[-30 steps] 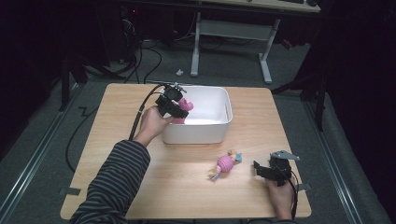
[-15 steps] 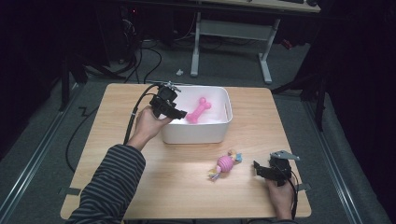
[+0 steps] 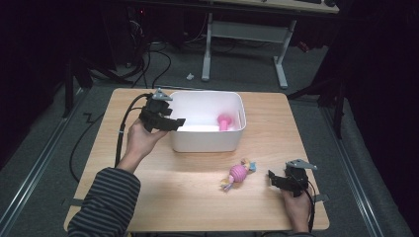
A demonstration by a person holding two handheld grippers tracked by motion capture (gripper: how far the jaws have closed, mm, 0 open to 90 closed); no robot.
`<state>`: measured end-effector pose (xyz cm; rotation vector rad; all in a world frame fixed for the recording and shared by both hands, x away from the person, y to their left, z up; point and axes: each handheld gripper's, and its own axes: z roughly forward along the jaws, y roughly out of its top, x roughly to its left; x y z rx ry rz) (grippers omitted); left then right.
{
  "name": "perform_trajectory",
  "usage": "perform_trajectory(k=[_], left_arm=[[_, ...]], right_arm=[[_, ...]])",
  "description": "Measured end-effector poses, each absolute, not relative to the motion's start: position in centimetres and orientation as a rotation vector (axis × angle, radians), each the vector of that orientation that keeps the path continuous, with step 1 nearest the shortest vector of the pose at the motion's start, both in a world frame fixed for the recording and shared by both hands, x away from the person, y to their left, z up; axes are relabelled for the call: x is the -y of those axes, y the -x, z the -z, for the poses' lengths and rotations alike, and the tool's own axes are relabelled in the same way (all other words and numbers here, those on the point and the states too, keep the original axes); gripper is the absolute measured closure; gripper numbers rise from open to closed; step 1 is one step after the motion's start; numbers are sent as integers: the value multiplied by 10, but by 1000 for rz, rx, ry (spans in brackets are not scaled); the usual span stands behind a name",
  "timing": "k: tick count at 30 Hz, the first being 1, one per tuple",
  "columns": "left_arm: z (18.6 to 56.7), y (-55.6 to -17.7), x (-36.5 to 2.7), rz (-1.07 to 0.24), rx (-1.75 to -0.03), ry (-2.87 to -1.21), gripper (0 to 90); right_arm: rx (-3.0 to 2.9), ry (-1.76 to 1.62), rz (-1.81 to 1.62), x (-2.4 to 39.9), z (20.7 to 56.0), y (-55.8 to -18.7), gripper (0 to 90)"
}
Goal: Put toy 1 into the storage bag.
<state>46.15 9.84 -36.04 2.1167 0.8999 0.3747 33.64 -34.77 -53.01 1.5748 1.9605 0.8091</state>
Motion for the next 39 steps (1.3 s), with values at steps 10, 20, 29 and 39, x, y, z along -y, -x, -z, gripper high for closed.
perform_trajectory(k=[10, 20, 29, 39], left_arm=[[369, -441, -126, -390, -936, -2046, 368], [381, -429, -139, -409, -963, -2021, 365], [395, -420, -148, -384, -999, -1995, 365], [406, -412, -160, -373, -1035, -1957, 364]], right_arm=[[-1960, -1575, -809, 348, 530, -336, 225], [-1960, -1575, -808, 348, 530, -336, 225], [-1960, -1574, -807, 348, 530, -336, 225], [-1959, -1574, -807, 347, 530, -336, 225]])
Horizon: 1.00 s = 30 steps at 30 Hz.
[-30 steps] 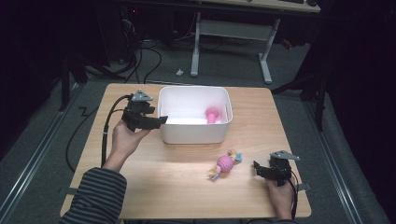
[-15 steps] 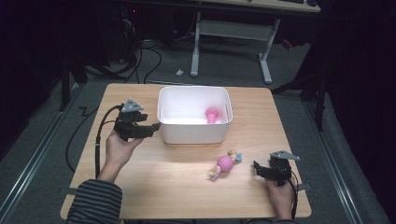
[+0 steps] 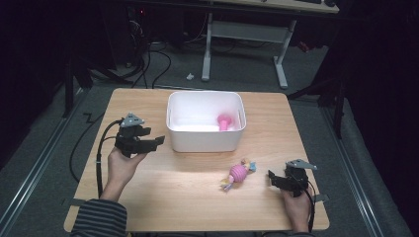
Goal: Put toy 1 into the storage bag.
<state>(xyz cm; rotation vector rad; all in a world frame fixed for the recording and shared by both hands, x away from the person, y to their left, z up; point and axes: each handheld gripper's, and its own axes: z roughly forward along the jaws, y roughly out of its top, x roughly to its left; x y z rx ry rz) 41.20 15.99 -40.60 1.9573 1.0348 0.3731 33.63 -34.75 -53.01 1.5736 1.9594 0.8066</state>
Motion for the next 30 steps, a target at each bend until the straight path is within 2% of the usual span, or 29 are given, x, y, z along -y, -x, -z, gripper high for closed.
perform_trajectory(k=[30], left_arm=[[461, -398, -174, -306, -1153, -1936, 362]], right_arm=[[-1958, -1571, -808, 347, 530, -336, 225]])
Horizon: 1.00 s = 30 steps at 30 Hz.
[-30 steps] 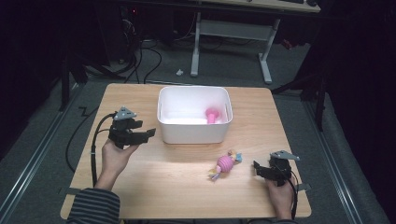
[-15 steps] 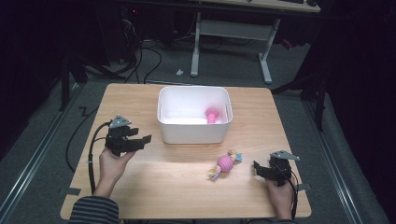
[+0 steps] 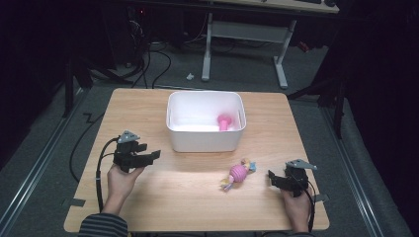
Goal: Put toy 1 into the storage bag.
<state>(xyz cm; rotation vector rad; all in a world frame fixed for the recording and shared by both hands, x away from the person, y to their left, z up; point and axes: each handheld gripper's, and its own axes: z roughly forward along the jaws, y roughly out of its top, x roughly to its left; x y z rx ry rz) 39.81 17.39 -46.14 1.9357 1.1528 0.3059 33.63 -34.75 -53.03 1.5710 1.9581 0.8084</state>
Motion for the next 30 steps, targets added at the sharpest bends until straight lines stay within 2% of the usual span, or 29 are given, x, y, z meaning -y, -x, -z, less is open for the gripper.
perform_trajectory(k=[20, 30], left_arm=[[505, -393, -168, -302, -1217, -1966, 358], [528, -393, -160, -369, -1233, -2015, 358]], right_arm=[[-1958, -1570, -808, 348, 530, -336, 226], [-1959, -1571, -806, 348, 530, -336, 226]])
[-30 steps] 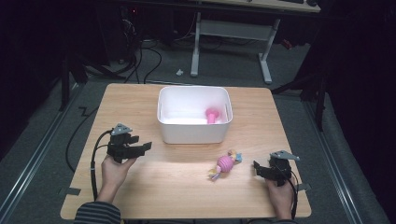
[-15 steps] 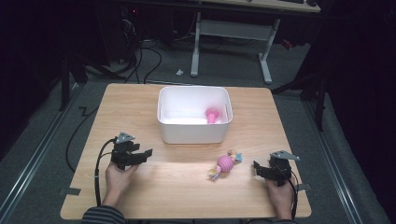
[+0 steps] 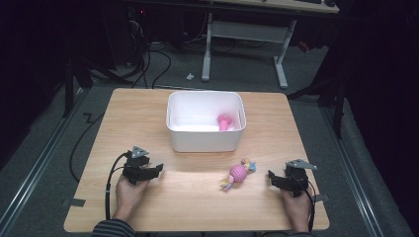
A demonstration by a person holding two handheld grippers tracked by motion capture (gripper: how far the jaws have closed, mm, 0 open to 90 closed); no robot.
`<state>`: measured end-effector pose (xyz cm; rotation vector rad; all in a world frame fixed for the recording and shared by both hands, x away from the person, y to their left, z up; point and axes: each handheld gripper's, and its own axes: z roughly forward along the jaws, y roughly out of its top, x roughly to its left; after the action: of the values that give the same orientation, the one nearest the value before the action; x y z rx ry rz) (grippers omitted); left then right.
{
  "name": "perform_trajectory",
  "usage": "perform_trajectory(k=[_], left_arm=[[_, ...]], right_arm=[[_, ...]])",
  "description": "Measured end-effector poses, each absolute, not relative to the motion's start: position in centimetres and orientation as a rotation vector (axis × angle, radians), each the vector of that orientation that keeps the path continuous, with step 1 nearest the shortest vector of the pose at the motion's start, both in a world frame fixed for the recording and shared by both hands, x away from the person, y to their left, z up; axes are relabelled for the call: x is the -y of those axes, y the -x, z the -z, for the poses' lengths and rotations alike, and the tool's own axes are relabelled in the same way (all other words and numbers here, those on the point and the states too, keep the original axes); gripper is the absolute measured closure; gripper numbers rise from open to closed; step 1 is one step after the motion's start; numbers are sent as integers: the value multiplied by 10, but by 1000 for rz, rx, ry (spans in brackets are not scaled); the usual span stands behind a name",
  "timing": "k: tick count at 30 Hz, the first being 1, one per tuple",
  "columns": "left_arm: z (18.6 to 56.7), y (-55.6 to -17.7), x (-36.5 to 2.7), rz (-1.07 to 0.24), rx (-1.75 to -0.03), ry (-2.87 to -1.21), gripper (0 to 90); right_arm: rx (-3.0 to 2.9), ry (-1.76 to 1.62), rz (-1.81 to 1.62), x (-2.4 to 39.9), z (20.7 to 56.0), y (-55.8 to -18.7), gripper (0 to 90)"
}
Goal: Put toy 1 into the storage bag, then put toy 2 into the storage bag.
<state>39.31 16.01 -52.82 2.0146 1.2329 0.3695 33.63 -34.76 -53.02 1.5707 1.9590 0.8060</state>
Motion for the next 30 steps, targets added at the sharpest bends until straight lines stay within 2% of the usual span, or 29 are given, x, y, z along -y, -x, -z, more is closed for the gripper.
perform_trajectory(k=[16, 26, 28, 30], left_arm=[[536, -386, -149, -511, -1169, -2046, 329], [536, -385, -149, -507, -1172, -2047, 304], [536, -385, -149, -510, -1174, -2046, 301], [536, -385, -148, -511, -1177, -2045, 299]], right_arm=[[-1965, -1571, -810, 347, 530, -337, 225], [-2004, -1544, -815, 347, 530, -338, 201], [-2023, -1549, -826, 347, 528, -336, 207], [-2029, -1550, -839, 346, 526, -334, 258]])
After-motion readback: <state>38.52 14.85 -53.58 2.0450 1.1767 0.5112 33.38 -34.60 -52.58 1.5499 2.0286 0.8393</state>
